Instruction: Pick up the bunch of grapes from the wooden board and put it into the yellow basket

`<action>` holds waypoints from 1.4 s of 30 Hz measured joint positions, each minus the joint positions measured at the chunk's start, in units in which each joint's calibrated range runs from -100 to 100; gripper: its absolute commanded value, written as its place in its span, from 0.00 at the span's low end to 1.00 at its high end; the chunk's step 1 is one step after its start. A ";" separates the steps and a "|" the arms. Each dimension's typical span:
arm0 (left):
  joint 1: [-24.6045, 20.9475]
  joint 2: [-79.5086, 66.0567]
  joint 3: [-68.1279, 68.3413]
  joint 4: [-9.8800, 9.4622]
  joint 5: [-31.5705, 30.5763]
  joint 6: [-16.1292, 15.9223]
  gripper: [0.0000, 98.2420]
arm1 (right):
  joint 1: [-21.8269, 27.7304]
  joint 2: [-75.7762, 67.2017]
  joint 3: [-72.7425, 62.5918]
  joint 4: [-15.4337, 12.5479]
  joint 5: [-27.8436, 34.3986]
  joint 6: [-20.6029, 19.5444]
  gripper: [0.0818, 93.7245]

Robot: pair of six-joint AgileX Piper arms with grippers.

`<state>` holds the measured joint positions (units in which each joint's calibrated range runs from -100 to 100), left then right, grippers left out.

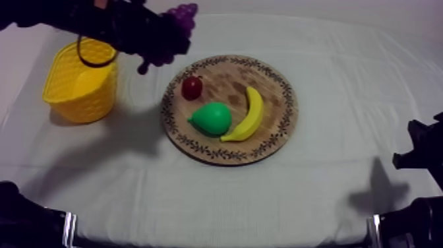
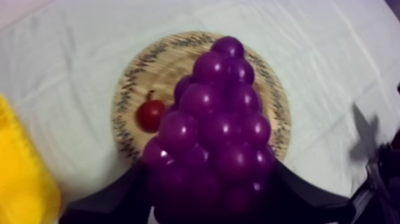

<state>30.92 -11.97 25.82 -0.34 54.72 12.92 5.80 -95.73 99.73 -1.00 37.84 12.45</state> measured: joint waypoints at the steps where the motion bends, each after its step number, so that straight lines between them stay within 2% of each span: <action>1: -0.67 -0.94 0.80 0.34 0.00 0.00 0.35 | 0.00 0.00 0.00 0.00 0.00 0.00 0.00; 12: -12.53 -9.53 9.30 4.40 -0.12 -4.82 0.33 | 0.00 0.00 0.00 0.00 -0.02 0.00 0.00; 18: -19.34 -10.95 11.05 5.42 0.29 -7.03 0.33 | 0.00 0.00 0.00 0.00 -0.02 0.00 0.00; 24: -24.62 -10.37 9.70 5.61 0.93 -6.85 0.33 | 0.00 0.00 0.00 0.00 -0.02 0.00 0.00; 32: -27.57 -6.40 6.71 5.34 1.02 -6.61 0.33 | 0.00 0.00 0.00 0.00 -0.02 0.00 0.00; 42: -28.10 1.33 6.55 4.10 -1.40 -7.20 0.34 | 0.00 0.00 0.00 0.00 -0.02 -0.08 0.00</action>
<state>2.81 -10.64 32.38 3.76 53.32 5.72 5.80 -95.73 99.73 -1.00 37.81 12.37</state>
